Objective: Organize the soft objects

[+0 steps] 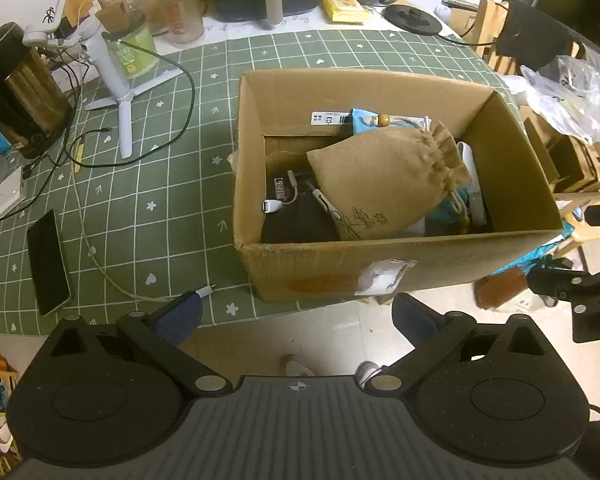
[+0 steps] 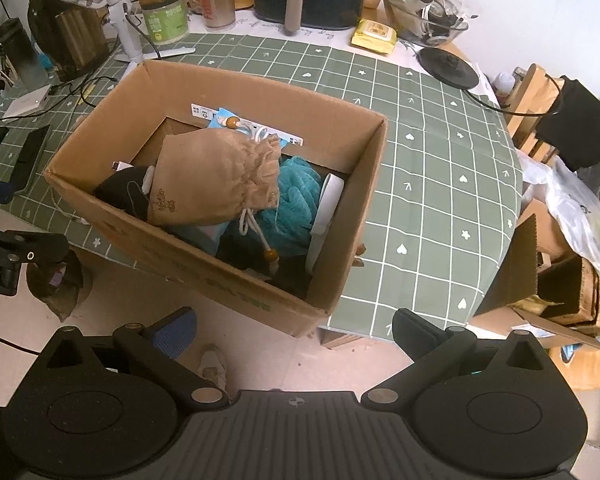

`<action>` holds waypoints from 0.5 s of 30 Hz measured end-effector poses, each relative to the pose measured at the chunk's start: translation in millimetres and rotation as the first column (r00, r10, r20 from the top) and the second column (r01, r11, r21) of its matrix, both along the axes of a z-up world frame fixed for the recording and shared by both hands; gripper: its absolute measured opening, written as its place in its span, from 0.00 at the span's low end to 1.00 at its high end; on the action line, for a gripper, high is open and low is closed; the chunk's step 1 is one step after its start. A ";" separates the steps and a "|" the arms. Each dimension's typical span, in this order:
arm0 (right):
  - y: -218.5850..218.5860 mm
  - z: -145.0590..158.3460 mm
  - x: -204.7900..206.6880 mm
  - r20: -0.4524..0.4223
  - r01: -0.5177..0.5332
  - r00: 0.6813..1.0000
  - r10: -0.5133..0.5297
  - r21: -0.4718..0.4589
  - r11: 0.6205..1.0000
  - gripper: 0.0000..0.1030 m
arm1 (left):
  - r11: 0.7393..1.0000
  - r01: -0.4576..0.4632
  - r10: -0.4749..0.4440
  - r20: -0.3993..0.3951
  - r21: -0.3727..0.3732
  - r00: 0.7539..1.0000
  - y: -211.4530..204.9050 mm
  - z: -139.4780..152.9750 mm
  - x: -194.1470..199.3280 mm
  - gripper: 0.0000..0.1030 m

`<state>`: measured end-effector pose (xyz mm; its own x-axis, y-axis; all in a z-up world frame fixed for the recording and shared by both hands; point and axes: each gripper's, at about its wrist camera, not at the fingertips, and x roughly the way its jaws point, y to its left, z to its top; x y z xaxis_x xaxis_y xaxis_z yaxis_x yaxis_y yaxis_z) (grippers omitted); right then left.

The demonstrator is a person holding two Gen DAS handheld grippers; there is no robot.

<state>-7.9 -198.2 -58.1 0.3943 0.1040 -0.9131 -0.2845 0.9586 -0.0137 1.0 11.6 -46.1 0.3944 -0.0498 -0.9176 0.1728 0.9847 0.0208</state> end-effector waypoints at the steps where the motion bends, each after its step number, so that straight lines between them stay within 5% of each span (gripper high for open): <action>1: 0.1 0.1 0.2 0.000 -0.001 1.000 0.001 -0.001 1.000 1.00 | 1.000 0.000 0.000 0.000 -0.001 1.000 -0.1 0.0 0.0 1.00; 15: 1.1 -0.2 1.1 0.001 -0.005 1.000 0.005 0.001 1.000 1.00 | 1.000 0.010 -0.010 -0.001 -0.001 1.000 -2.1 0.4 2.4 1.00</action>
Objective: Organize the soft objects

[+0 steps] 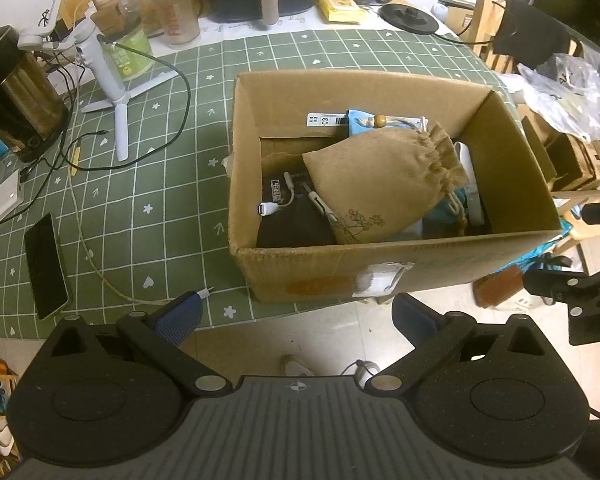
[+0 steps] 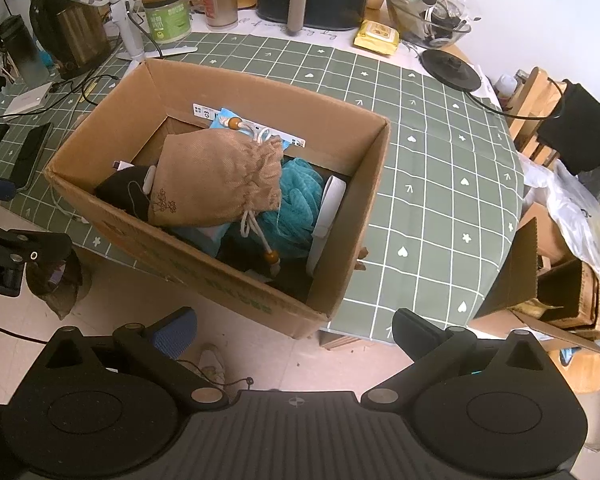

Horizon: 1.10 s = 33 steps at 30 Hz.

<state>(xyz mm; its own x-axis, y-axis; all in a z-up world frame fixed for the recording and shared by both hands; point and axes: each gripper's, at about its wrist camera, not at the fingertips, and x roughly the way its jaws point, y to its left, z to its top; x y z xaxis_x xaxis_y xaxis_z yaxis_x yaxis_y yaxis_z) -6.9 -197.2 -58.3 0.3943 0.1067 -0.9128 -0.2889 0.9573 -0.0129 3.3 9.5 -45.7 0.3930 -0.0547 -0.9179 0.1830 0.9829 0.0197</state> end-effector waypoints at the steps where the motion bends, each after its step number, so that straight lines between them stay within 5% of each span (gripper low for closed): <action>1: 0.2 0.0 0.0 -0.001 0.000 1.000 0.000 -0.001 1.000 1.00 | 1.000 0.001 -0.001 0.000 0.000 1.000 -0.3 0.0 0.2 1.00; 33: -0.1 -2.3 2.7 -0.009 0.017 1.000 -0.017 -0.009 1.000 1.00 | 1.000 0.013 -0.013 -0.005 0.000 1.000 -1.2 -1.8 2.6 1.00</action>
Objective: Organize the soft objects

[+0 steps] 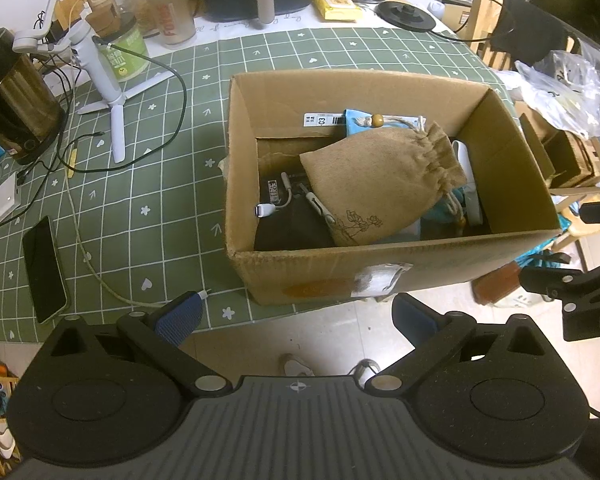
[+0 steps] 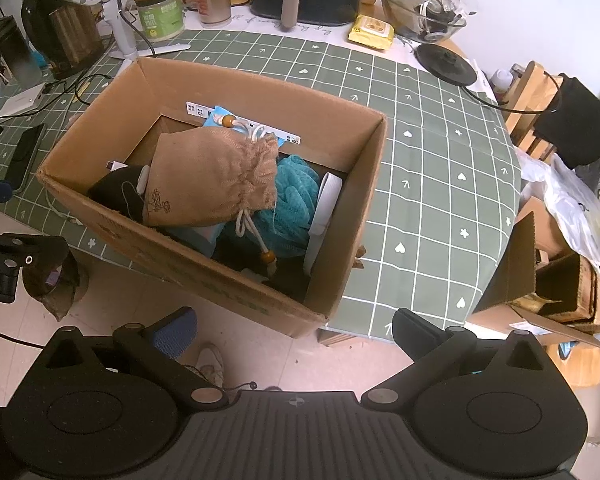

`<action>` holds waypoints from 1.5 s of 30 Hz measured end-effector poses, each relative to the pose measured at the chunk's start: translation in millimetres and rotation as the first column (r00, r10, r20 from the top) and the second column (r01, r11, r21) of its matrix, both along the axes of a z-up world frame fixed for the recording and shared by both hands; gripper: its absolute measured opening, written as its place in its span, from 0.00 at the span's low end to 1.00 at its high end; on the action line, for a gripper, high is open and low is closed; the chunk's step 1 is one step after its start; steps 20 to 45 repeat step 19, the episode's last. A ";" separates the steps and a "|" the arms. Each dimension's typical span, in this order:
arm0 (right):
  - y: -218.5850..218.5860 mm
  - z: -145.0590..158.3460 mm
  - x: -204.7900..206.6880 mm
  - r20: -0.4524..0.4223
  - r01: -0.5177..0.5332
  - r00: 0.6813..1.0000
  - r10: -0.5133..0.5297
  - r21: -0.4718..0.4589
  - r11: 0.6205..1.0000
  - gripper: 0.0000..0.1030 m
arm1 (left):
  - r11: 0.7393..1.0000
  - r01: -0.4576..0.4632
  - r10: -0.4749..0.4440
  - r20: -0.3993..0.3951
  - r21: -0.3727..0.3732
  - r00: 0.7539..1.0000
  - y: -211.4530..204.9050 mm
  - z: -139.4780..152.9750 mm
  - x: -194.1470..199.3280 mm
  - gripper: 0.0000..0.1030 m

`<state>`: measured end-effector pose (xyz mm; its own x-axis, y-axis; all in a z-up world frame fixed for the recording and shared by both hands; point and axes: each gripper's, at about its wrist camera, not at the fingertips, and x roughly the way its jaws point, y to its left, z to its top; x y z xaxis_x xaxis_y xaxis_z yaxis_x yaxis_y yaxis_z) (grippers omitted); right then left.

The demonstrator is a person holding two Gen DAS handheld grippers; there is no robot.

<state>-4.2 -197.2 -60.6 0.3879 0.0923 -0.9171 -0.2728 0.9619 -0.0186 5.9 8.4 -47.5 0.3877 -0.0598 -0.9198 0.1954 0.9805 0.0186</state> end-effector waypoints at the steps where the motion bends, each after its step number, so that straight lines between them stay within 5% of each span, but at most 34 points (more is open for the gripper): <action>1: 0.2 0.2 0.0 0.000 0.002 1.000 -0.002 0.000 1.000 1.00 | 1.000 0.000 0.000 0.000 -0.001 1.000 0.1 0.1 0.1 1.00; 45: -0.9 2.9 2.4 0.003 0.021 1.000 -0.021 -0.003 1.000 1.00 | 1.000 0.016 -0.016 0.017 -0.019 1.000 5.5 4.3 0.4 1.00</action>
